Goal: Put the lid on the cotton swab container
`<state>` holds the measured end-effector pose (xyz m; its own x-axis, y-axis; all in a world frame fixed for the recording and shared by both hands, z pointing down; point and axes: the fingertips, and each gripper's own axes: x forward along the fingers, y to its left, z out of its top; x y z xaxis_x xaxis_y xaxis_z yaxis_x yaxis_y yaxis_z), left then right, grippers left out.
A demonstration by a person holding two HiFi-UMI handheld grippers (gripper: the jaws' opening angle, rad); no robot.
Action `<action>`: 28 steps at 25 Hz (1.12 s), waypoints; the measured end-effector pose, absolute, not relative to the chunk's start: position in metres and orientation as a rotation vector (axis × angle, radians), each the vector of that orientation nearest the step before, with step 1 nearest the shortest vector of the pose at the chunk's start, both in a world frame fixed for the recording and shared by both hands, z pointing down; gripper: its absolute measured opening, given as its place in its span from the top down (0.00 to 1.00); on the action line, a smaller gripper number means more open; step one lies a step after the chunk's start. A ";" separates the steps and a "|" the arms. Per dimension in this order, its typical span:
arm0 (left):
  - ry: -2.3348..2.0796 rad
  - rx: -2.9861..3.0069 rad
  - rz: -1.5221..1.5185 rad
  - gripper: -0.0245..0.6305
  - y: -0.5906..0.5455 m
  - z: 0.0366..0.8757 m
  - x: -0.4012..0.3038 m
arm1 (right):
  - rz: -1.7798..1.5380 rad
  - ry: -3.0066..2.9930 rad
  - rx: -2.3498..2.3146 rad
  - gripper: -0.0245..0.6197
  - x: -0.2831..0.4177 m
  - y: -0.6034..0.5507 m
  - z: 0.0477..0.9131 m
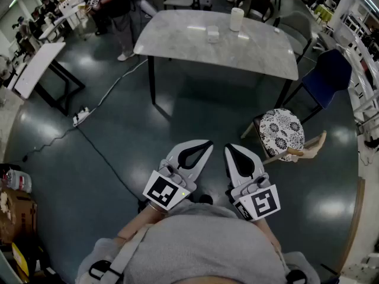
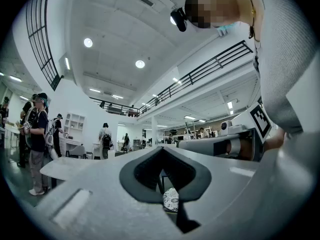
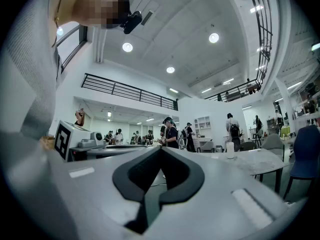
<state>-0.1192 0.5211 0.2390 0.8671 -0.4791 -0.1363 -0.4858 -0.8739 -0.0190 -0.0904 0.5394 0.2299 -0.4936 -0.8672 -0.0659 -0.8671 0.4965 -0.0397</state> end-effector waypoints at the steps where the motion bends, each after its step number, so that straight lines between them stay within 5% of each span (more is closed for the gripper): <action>1: 0.773 -2.986 0.198 0.96 0.521 0.239 -0.120 | 0.023 2.650 -1.539 0.97 -0.089 0.539 0.232; 28: 0.700 -3.014 0.209 0.96 0.504 0.249 -0.175 | 0.027 2.620 -1.666 0.97 -0.142 0.520 0.250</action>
<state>-0.1748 0.5038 0.2493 0.8890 -0.4360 -0.1401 -0.4414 -0.8973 -0.0088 -0.1420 0.5197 0.2496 -0.4236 -0.9050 -0.0401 -0.9056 0.4241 -0.0047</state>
